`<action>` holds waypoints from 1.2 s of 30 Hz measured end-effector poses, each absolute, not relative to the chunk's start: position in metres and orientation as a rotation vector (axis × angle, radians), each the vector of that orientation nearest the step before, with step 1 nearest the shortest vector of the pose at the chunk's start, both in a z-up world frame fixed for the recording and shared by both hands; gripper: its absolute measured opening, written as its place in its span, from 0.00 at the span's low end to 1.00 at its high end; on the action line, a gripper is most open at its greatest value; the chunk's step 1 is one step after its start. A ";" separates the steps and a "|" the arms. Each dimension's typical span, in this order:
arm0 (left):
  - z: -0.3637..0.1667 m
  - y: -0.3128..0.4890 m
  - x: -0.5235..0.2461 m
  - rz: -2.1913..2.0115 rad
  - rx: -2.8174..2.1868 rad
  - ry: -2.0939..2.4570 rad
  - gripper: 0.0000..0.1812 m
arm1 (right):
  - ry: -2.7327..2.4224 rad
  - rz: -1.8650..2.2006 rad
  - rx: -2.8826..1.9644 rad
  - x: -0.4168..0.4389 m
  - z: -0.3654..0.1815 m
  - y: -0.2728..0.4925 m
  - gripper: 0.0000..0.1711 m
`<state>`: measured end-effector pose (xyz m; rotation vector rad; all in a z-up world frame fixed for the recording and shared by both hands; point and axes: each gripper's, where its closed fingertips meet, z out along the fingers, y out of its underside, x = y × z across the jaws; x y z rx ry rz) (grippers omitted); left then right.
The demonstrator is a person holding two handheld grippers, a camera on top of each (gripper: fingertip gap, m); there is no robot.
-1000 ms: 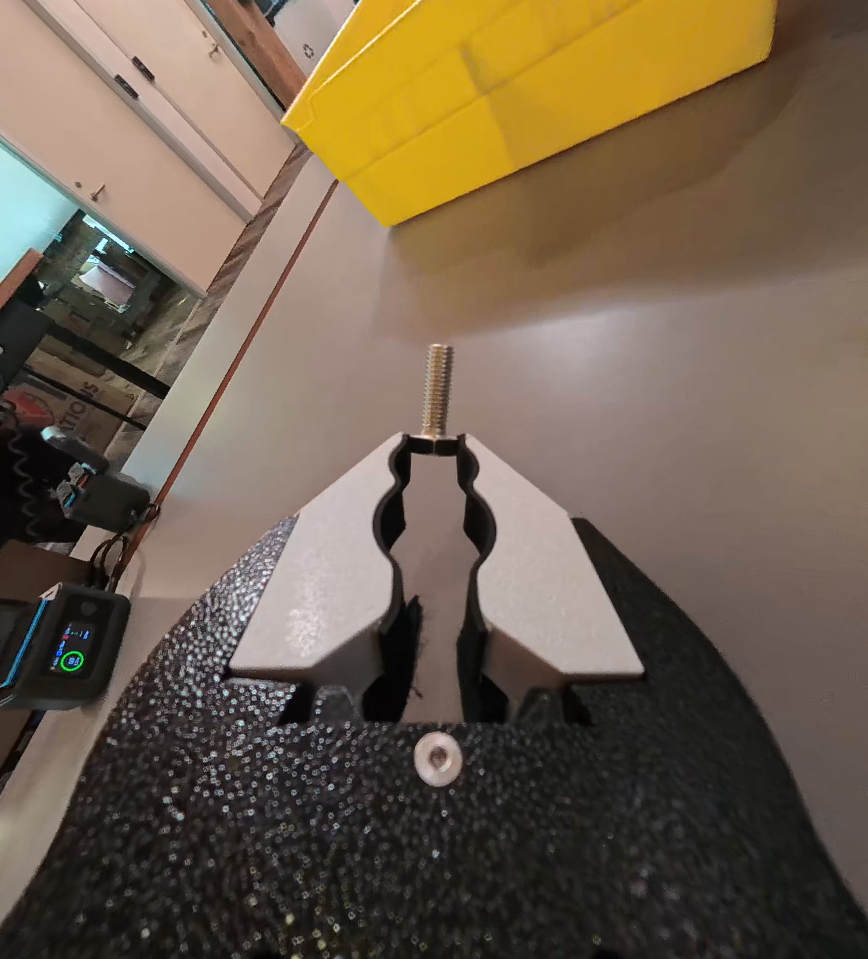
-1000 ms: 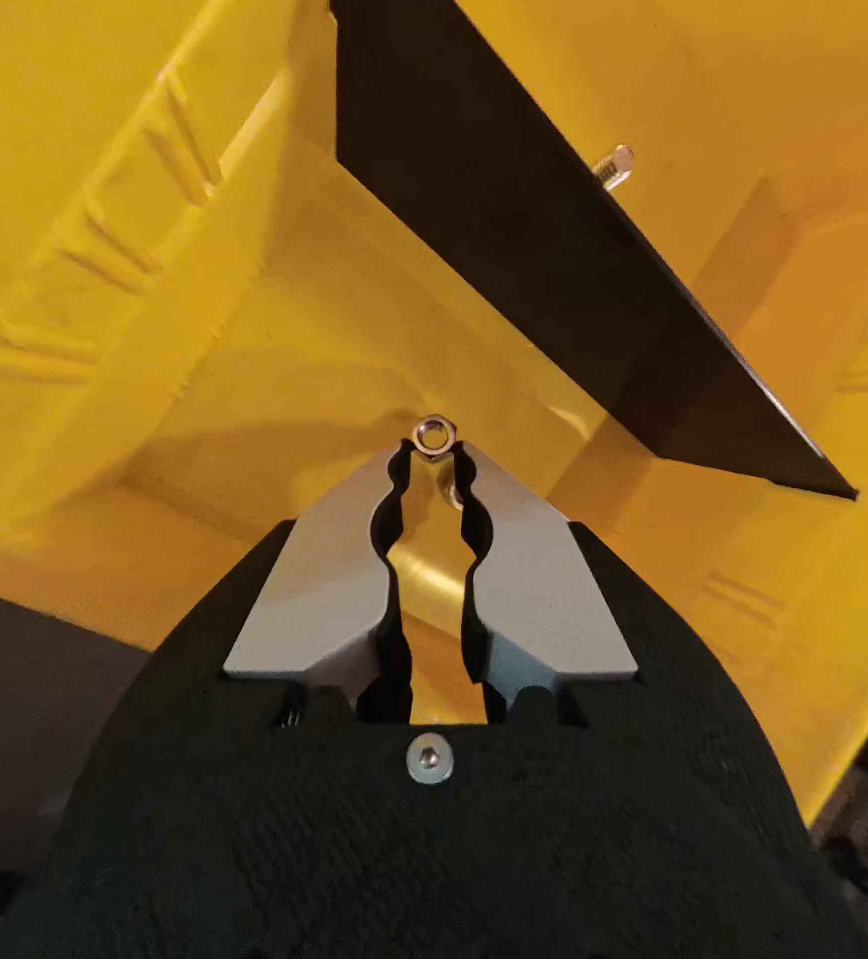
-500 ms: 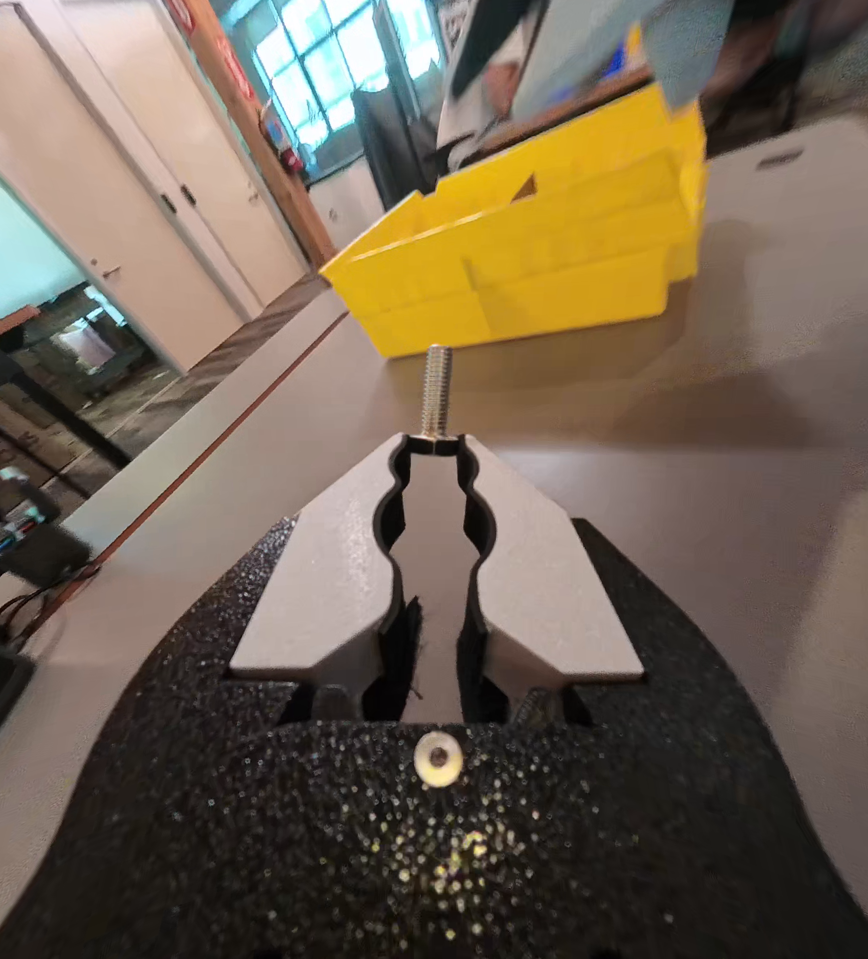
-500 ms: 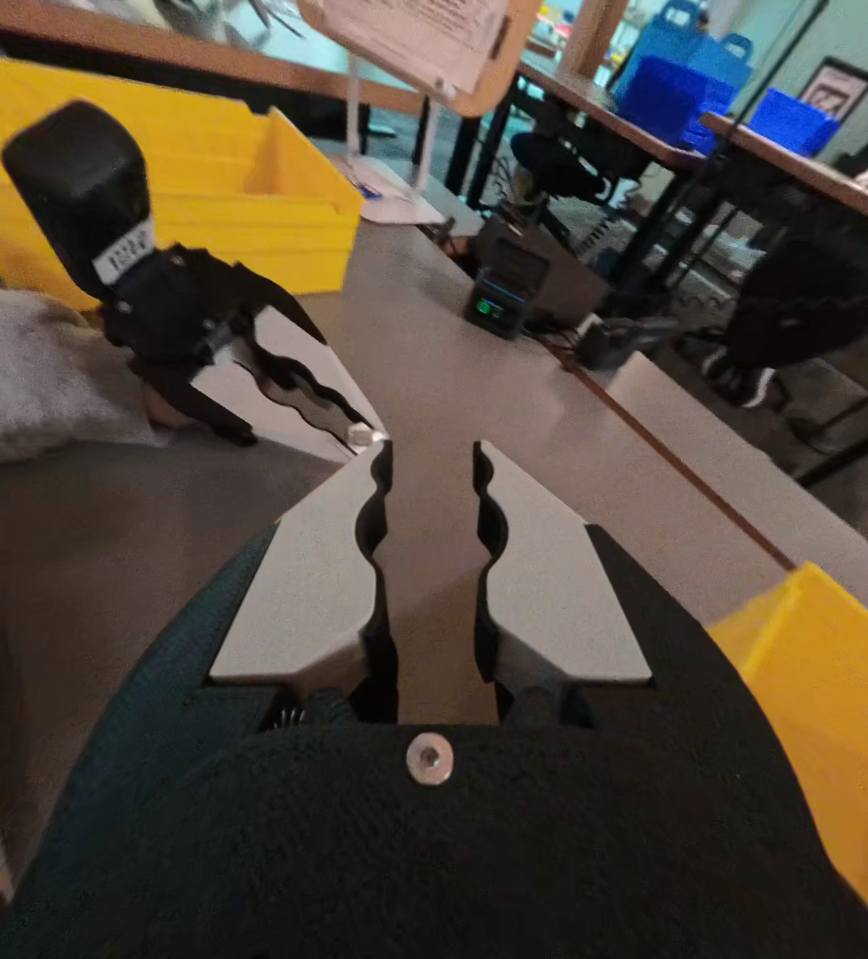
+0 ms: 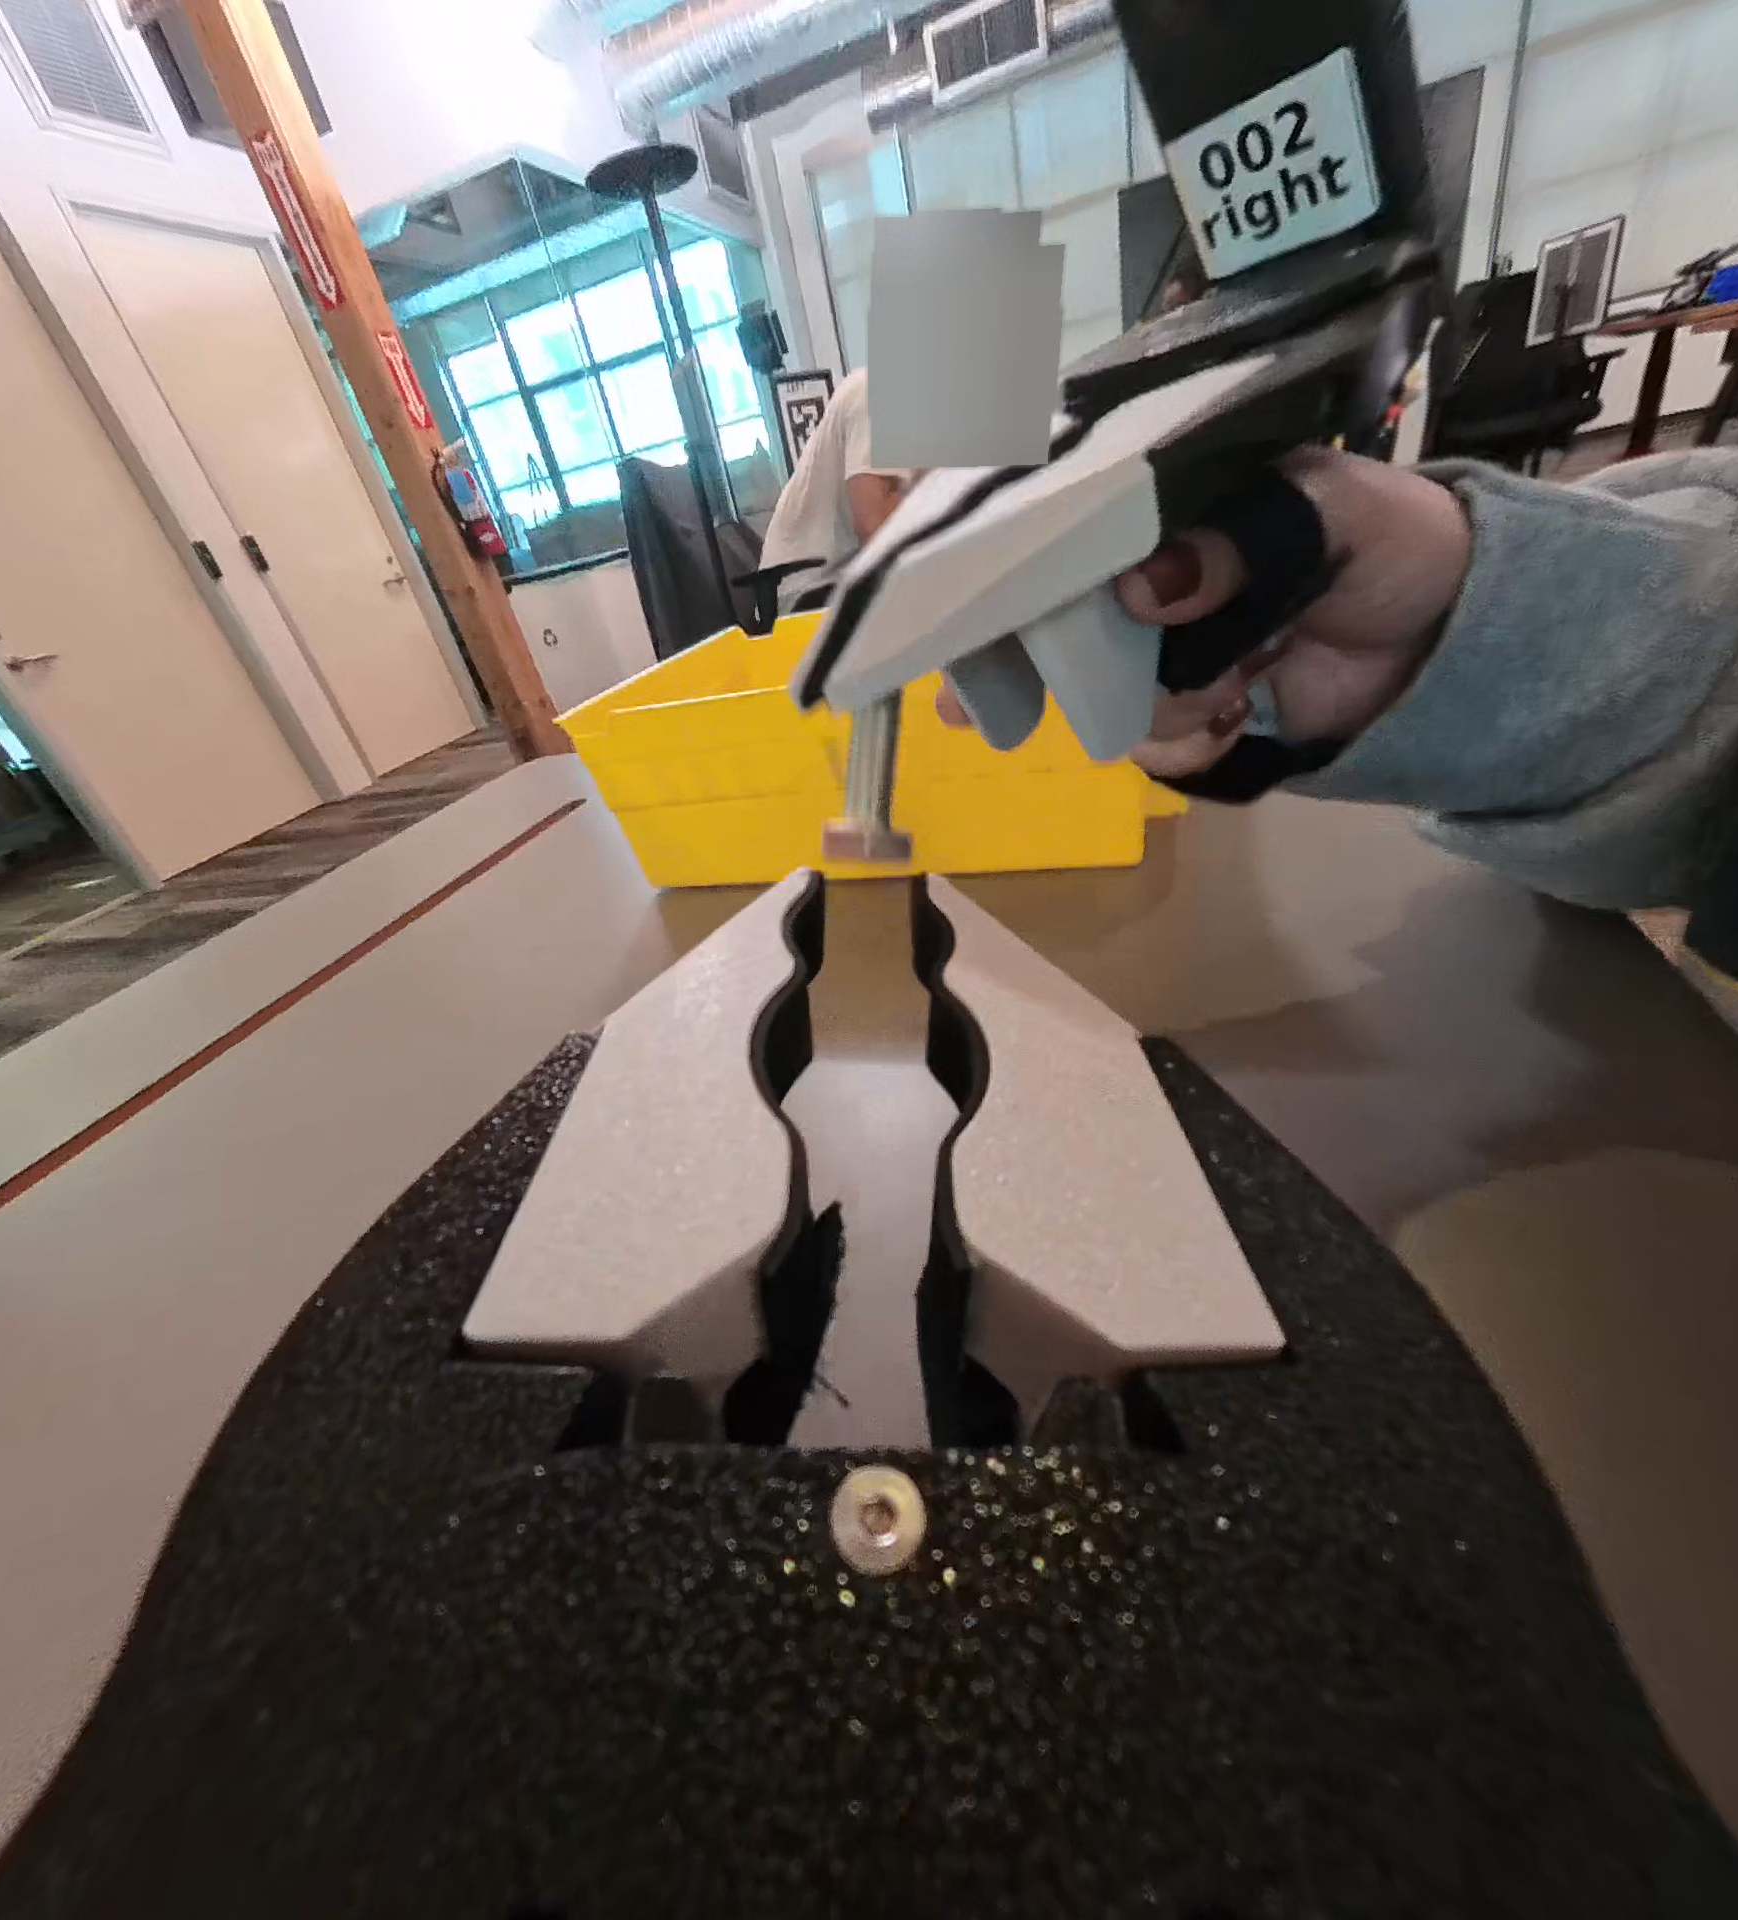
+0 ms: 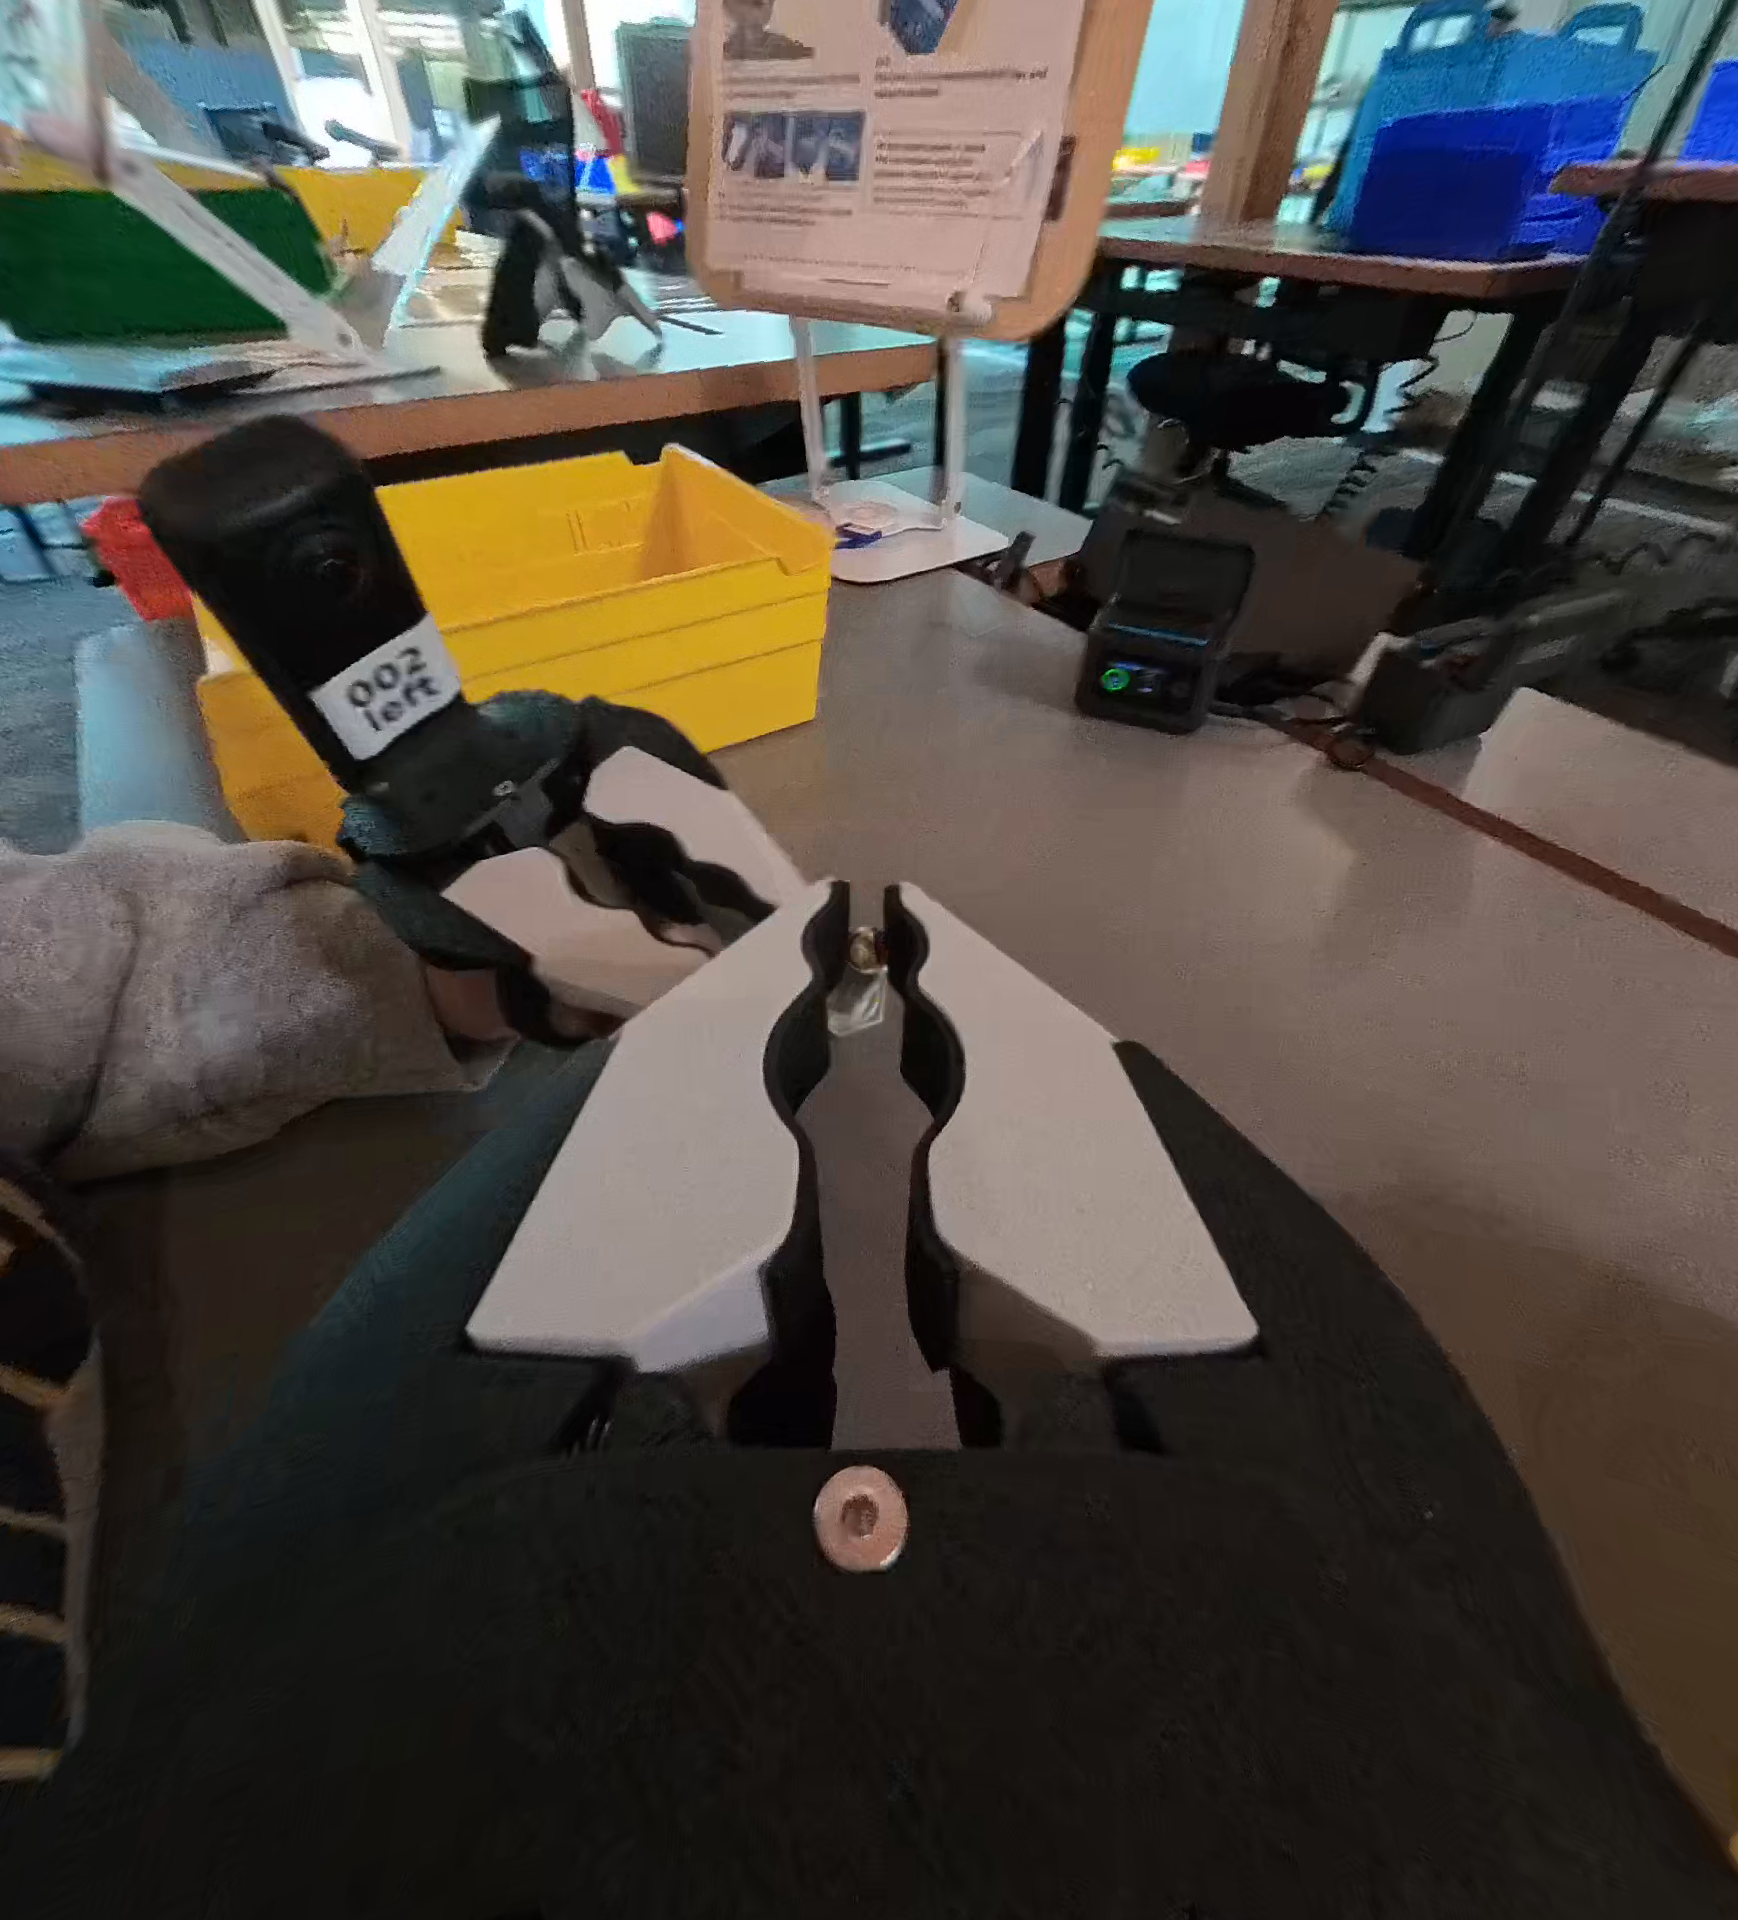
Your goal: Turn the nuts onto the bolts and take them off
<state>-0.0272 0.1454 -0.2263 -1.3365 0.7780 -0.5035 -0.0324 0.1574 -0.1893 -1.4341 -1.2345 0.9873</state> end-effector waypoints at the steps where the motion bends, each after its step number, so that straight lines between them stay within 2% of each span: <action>1: -0.226 0.146 -0.029 -0.492 -1.339 0.772 0.08 | -1.212 0.907 -1.435 -0.020 -0.182 0.175 0.03; 3: -0.227 0.153 -0.036 -0.437 -1.364 0.735 0.13 | -1.135 0.680 -1.469 0.017 -0.166 0.227 0.03; 6: -0.229 0.162 -0.046 -0.358 -1.391 0.692 0.14 | -1.025 0.306 -1.638 0.089 -0.160 0.319 0.02; 10: -0.232 0.169 -0.053 -0.277 -1.425 0.667 0.14 | -1.061 0.140 -2.064 0.152 -0.219 0.399 0.00; 16: -0.238 0.171 -0.051 -0.241 -1.446 0.698 0.13 | -1.231 0.016 -2.381 0.178 -0.286 0.434 0.00; 19: -0.239 0.172 -0.051 -0.236 -1.450 0.701 0.13 | -1.228 0.016 -2.395 0.177 -0.289 0.434 0.00; 21: -0.239 0.173 -0.052 -0.225 -1.460 0.694 0.13 | -1.173 0.045 -2.332 0.167 -0.270 0.427 0.00; 24: -0.239 0.174 -0.054 -0.208 -1.466 0.692 0.13 | -1.075 0.222 -2.040 0.116 -0.200 0.385 0.01; 26: -0.239 0.175 -0.054 -0.189 -1.466 0.694 0.13 | -1.069 0.375 -1.744 0.066 -0.152 0.331 0.08; 29: -0.239 0.175 -0.056 -0.138 -1.461 0.708 0.13 | -1.004 0.470 -1.300 0.006 -0.113 0.263 0.09; 31: -0.239 0.175 -0.059 -0.094 -1.457 0.716 0.13 | -0.926 0.485 -1.099 -0.020 -0.116 0.243 0.09; 36: -0.228 0.173 -0.072 0.010 -1.456 0.699 0.14 | -0.920 0.550 -0.908 -0.062 -0.180 0.227 0.06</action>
